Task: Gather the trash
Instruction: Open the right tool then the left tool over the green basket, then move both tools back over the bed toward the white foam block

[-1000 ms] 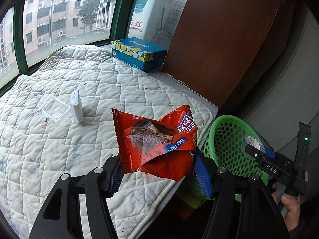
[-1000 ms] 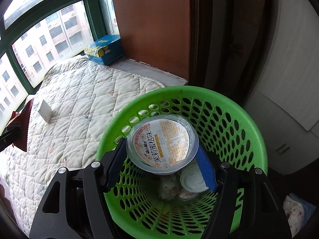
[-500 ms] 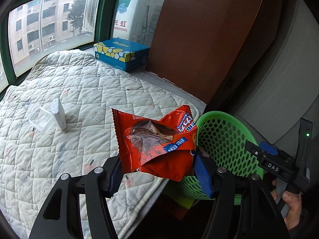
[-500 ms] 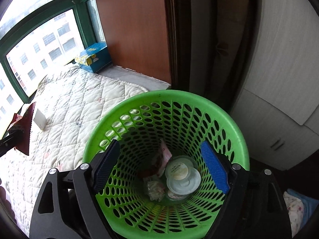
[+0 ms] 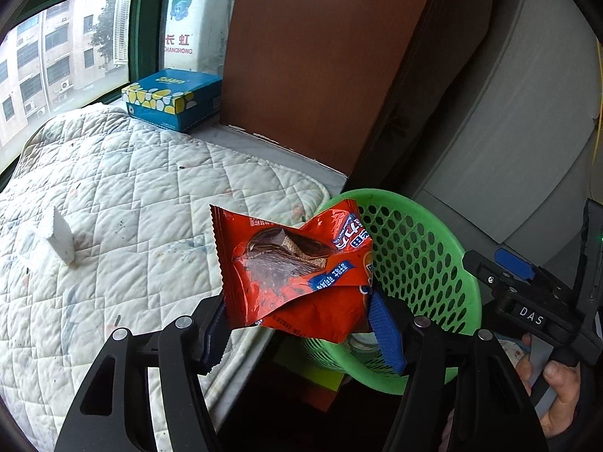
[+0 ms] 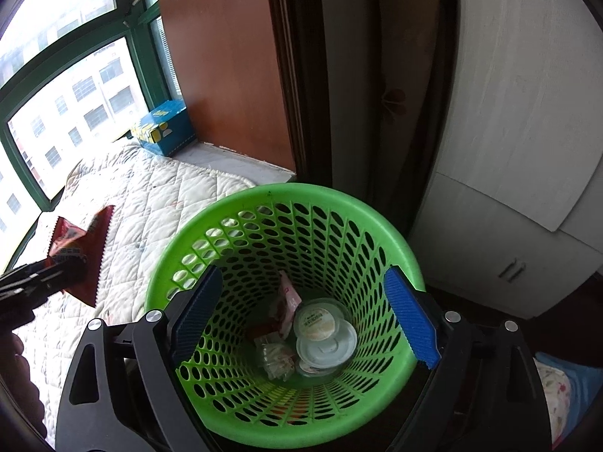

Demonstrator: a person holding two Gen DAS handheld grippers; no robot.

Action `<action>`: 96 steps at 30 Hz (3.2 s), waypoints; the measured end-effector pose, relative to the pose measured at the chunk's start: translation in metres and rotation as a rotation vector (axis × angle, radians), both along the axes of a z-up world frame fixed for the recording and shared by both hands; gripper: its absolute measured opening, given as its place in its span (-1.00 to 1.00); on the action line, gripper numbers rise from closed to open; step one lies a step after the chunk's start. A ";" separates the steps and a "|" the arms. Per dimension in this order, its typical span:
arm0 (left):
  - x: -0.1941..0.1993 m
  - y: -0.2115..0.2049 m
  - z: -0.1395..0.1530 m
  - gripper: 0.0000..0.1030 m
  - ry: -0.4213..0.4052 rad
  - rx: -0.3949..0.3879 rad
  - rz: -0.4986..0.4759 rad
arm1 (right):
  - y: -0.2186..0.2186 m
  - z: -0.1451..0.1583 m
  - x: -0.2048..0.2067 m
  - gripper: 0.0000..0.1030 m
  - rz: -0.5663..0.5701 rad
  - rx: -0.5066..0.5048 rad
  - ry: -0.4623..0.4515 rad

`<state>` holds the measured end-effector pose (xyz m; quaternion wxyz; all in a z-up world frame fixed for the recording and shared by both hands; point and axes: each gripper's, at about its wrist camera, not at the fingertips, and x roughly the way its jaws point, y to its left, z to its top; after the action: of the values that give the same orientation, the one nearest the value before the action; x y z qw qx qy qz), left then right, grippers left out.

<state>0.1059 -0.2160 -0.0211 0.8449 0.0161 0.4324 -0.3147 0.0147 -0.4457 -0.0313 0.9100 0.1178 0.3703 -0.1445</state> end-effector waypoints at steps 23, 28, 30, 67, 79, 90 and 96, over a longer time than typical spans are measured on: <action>-0.018 -0.059 -0.011 0.64 0.022 0.038 -0.117 | -0.029 0.009 -0.026 0.73 -0.068 0.035 -0.044; -0.017 -0.051 -0.008 0.67 0.014 0.039 -0.099 | -0.026 0.012 -0.025 0.74 -0.056 0.034 -0.052; -0.017 -0.044 -0.006 0.68 0.007 0.038 -0.086 | -0.023 0.013 -0.023 0.75 -0.048 0.031 -0.054; 0.018 0.211 -0.022 0.75 0.035 0.060 0.475 | 0.133 0.019 0.083 0.77 0.370 0.045 -0.047; 0.023 0.285 -0.040 0.75 0.076 0.075 0.627 | 0.227 0.001 0.147 0.76 0.585 0.094 0.006; 0.036 0.322 -0.055 0.75 0.110 0.085 0.694 | 0.307 -0.023 0.207 0.71 0.724 0.099 0.051; 0.046 0.343 -0.060 0.75 0.128 0.091 0.742 | 0.338 -0.041 0.236 0.56 0.761 0.093 0.080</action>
<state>0.1517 0.1273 -0.0809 0.8710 -0.1239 0.4743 0.0316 0.2512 -0.1074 -0.0727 0.8770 0.0071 0.4290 0.2161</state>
